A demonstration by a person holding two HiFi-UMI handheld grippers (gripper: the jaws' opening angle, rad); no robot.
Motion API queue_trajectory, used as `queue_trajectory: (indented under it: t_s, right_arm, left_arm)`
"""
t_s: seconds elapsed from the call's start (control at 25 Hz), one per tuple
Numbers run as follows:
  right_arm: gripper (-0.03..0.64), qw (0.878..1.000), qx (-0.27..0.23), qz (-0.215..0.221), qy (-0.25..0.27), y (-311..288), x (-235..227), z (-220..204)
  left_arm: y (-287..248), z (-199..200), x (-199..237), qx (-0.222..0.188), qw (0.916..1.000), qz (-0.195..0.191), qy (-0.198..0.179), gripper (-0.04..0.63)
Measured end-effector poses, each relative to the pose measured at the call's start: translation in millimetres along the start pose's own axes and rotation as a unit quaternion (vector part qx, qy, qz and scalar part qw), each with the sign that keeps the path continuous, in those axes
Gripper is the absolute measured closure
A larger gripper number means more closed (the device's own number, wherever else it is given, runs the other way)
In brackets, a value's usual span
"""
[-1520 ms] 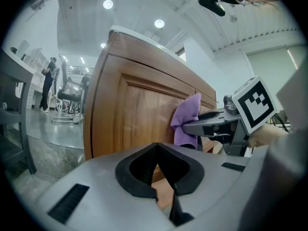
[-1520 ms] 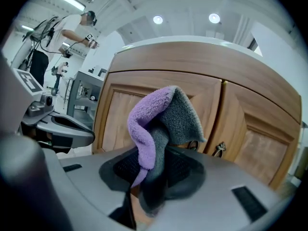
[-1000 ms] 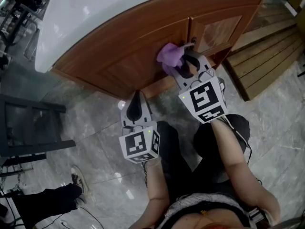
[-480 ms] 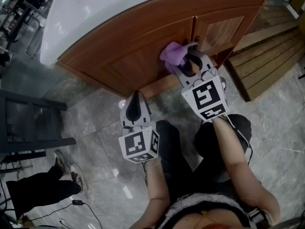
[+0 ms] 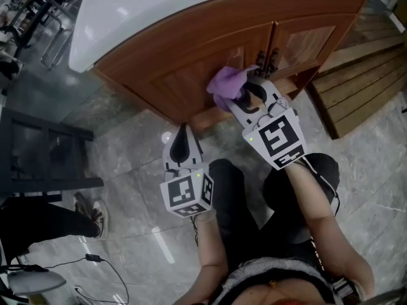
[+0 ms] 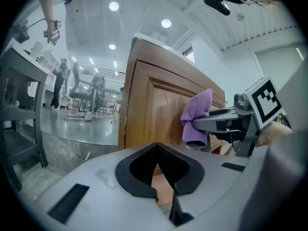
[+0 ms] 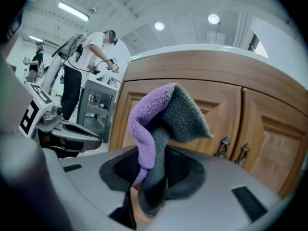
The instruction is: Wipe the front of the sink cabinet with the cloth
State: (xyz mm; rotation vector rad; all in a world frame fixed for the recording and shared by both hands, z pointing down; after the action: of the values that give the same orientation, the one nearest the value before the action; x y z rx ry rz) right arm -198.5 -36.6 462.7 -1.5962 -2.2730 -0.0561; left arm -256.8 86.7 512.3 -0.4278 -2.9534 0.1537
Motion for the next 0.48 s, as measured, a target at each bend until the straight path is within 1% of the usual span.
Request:
queue_trajectory:
  t_s: [0.12,0.2,0.48]
  right_arm:
    - [0.443,0.998,0.001,0.053,-0.017,-7.5,29.9,-1.0]
    - [0.443,0.996,0.003,0.08,-0.026,-12.8,46.7,-2.8]
    - [0.443,0.989,0.008,0.144,-0.016,-37.3,109.2,-7.2]
  left_arm:
    - [7.1,0.3,5.7,-0.003,0.9999,0.009,0.006,0.589]
    - [11.9,-0.1,8.2,-0.002,0.9999,0.016,0.006,0.589]
    - [33.6,-2.2,28.4,0.0,0.9989,0.045,0.009,0.589]
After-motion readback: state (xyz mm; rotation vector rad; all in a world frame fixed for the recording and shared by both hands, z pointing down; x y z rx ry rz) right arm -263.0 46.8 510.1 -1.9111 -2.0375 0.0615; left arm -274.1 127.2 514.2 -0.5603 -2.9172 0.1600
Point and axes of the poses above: the fingertips, and each gripper's own axes: y backward along the fingers, x to its left, z out of its top, the point moved 2 cm from there along y, backward along the fingers, and after that the axes turned 12 degrees about -z, right-handed, at the moved point
